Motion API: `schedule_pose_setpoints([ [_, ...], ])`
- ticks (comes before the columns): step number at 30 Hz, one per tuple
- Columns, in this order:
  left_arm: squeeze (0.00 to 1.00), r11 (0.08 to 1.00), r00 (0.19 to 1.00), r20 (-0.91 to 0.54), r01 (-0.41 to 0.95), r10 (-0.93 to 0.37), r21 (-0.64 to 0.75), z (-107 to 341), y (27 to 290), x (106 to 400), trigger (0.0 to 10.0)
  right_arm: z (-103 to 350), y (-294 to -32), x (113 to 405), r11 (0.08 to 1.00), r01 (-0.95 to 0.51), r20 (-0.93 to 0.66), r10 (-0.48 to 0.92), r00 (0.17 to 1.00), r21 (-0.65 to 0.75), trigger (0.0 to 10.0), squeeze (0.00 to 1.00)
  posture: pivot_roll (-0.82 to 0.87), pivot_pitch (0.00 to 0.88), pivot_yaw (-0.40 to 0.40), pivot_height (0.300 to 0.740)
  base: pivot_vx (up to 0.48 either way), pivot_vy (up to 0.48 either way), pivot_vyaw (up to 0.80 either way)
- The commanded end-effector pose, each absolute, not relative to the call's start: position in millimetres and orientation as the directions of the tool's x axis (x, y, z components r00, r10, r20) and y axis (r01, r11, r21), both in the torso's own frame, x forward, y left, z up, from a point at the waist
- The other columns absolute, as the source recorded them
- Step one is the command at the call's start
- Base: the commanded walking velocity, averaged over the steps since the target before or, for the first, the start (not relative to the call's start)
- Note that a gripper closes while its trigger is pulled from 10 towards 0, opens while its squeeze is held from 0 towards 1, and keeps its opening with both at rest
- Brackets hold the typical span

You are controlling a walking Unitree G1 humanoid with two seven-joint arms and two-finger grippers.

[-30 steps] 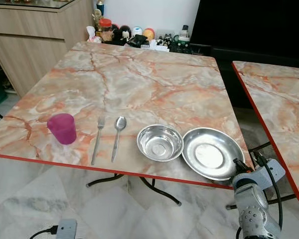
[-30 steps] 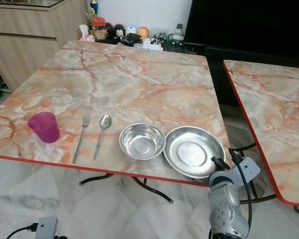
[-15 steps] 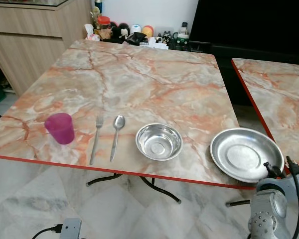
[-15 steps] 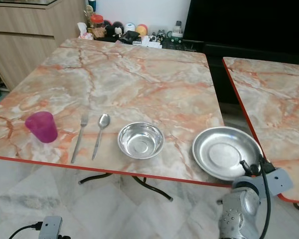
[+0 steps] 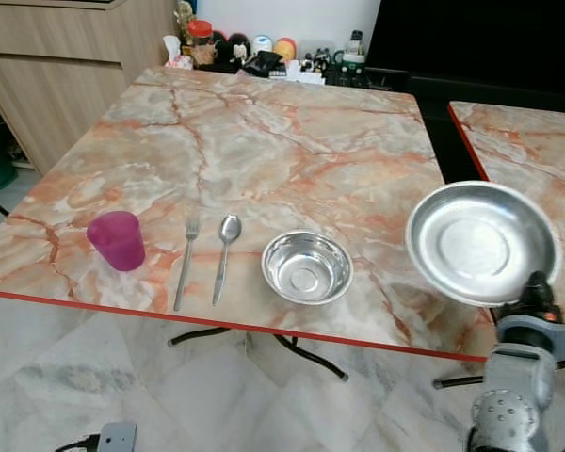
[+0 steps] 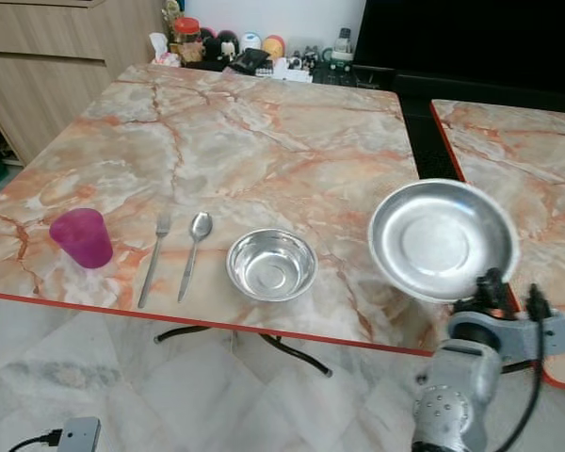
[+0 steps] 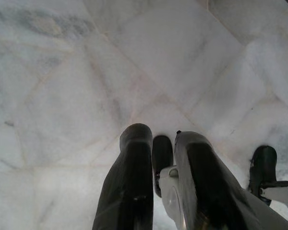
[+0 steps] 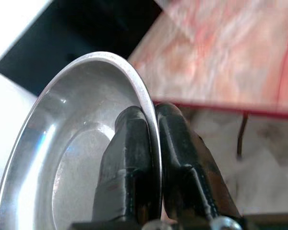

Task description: Setting the table

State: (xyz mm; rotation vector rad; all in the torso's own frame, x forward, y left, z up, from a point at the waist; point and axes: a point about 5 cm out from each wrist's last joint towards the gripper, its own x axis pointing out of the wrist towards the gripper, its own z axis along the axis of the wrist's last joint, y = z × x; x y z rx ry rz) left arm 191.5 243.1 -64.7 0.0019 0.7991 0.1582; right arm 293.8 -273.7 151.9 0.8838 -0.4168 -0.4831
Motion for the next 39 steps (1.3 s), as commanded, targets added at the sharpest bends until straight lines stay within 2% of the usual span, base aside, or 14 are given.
schedule_pose_setpoints([
  [1,0.0,0.988,0.657,-0.74,-0.142,0.144,0.066,-70.6,242.8,181.1,10.0,158.5,-266.8,298.1,0.552,0.162,0.175,-0.506,0.845,0.818,10.0,0.0,0.03,0.141,-0.052,0.74,0.0,0.0,0.0],
  [2,0.0,0.988,0.656,-0.741,-0.14,0.143,0.066,-70.9,242.4,180.6,10.0,158.3,-263.0,299.9,0.549,0.146,0.172,-0.487,0.856,0.823,10.0,0.0,0.03,0.141,-0.052,0.74,0.0,0.0,0.0],
  [4,0.0,0.989,0.658,-0.74,-0.132,0.14,0.07,-71.0,241.5,180.7,10.0,164.3,-237.9,307.8,0.567,0.028,0.211,-0.351,0.912,0.823,10.0,0.0,0.03,0.138,-0.053,0.74,0.0,0.0,0.0],
  [5,0.0,0.989,0.658,-0.74,-0.132,0.14,0.07,-71.0,241.5,180.7,10.0,164.3,-237.9,307.8,0.567,0.028,0.211,-0.351,0.912,0.823,10.0,0.0,0.03,0.138,-0.053,0.74,0.0,0.0,0.0],
  [7,0.0,0.989,0.664,-0.734,-0.121,0.142,0.082,-70.1,242.7,181.3,10.0,172.8,-214.9,311.7,0.579,-0.086,0.26,-0.225,0.939,0.811,10.0,0.0,0.03,0.135,-0.053,0.74,0.0,0.0,0.0],
  [11,0.0,0.982,0.673,-0.715,-0.151,0.187,0.115,-66.3,255.0,180.3,10.0,183.1,-191.1,312.5,0.577,-0.231,0.311,-0.042,0.949,0.784,10.0,0.0,0.03,0.122,-0.057,0.74,0.0,0.0,0.0],
  [18,0.0,0.975,0.657,-0.721,-0.173,0.22,0.14,-65.7,267.4,173.2,10.0,190.0,-179.3,311.4,0.668,-0.317,0.278,0.168,0.946,0.674,10.0,0.0,0.0,0.108,-0.064,0.74,0.0,0.0,0.0],
  [22,0.0,0.973,0.652,-0.724,-0.178,0.226,0.144,-67.5,265.8,170.7,10.0,180.0,-176.1,306.1,0.699,-0.347,0.146,0.332,0.932,0.626,10.0,0.0,-0.02,0.1,-0.064,0.74,0.0,0.0,0.0],
  [25,0.0,0.98,0.656,-0.727,-0.141,0.201,0.144,-70.3,255.3,171.8,10.0,168.3,-156.7,293.4,0.689,-0.449,0.119,0.471,0.874,0.569,10.0,0.0,-0.01,0.096,-0.065,0.74,0.0,0.0,0.0],
  [29,0.0,0.98,0.675,-0.711,-0.144,0.197,0.135,-67.9,252.8,177.7,10.0,176.0,-146.4,290.5,0.662,-0.484,0.189,0.468,0.863,0.573,10.0,0.0,-0.01,0.092,-0.065,0.74,0.0,0.0,0.0],
  [34,0.0,0.981,0.682,-0.705,-0.135,0.192,0.137,-66.9,252.3,179.5,10.0,186.0,-154.4,292.3,0.631,-0.455,0.249,0.39,0.886,0.628,10.0,0.0,-0.01,0.08,-0.06,0.74,0.0,0.0,0.0],
  [39,0.0,0.98,0.692,-0.697,-0.089,0.188,0.176,-65.7,252.0,181.1,10.0,185.9,-152.6,288.6,0.637,-0.483,0.261,0.415,0.872,0.601,10.0,0.0,-0.01,0.079,-0.059,0.74,0.0,0.0,0.0],
])
